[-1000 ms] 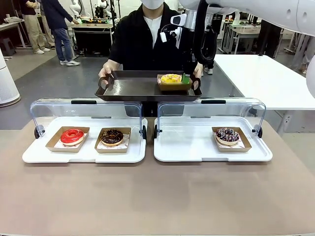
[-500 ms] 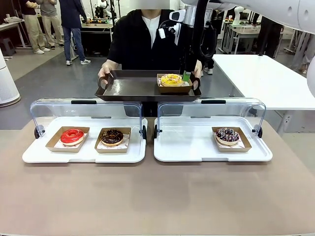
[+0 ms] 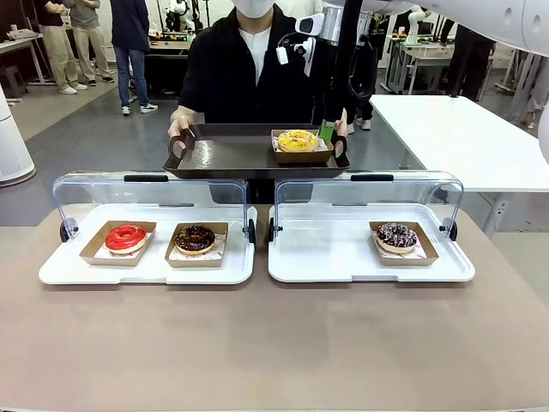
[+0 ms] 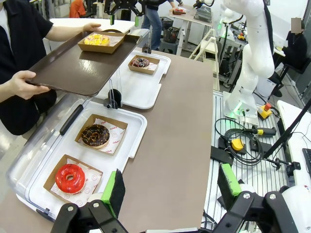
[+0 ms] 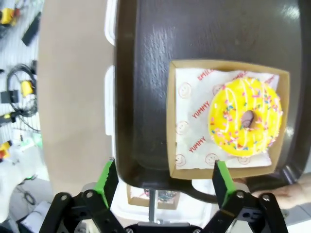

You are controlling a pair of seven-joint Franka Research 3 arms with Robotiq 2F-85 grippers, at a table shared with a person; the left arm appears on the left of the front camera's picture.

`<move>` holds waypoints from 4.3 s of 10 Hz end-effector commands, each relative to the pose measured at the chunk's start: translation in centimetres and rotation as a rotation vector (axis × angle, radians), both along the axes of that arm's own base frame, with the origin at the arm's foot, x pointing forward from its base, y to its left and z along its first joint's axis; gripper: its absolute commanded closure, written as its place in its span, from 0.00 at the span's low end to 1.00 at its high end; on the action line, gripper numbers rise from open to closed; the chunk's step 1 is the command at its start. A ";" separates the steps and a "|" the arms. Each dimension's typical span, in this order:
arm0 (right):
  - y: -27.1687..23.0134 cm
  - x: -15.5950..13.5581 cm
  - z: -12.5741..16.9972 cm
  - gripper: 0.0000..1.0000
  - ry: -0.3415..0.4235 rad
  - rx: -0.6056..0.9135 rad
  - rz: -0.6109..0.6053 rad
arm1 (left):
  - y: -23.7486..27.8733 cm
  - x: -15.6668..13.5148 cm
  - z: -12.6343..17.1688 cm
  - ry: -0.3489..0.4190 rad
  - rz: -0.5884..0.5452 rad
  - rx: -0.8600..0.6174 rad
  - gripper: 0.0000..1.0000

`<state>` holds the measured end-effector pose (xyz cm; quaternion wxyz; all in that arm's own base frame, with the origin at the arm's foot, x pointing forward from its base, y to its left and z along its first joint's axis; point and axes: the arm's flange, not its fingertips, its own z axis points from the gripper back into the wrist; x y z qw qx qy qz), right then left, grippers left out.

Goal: Provide the desired donut to the person.
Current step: Place the picked Paper togo box onto the Handle tray extended by the person, then pick up and lift the Paper togo box containing the Donut pointed at by the person.

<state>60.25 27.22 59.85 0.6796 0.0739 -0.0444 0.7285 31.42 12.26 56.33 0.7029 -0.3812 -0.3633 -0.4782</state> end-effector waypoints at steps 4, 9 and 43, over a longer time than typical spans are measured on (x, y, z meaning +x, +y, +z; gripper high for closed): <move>-13.0 -8.0 6.3 0.00 0.072 0.492 -0.030 | 0.1 0.0 0.0 -0.007 -0.004 -0.008 0.00; -29.4 -13.0 3.7 0.00 0.084 0.777 -0.151 | 0.1 0.0 0.0 -0.007 -0.004 -0.008 0.00; -42.4 -12.1 -5.5 0.00 0.002 0.943 -0.262 | 0.1 0.0 0.0 -0.007 -0.004 -0.008 0.00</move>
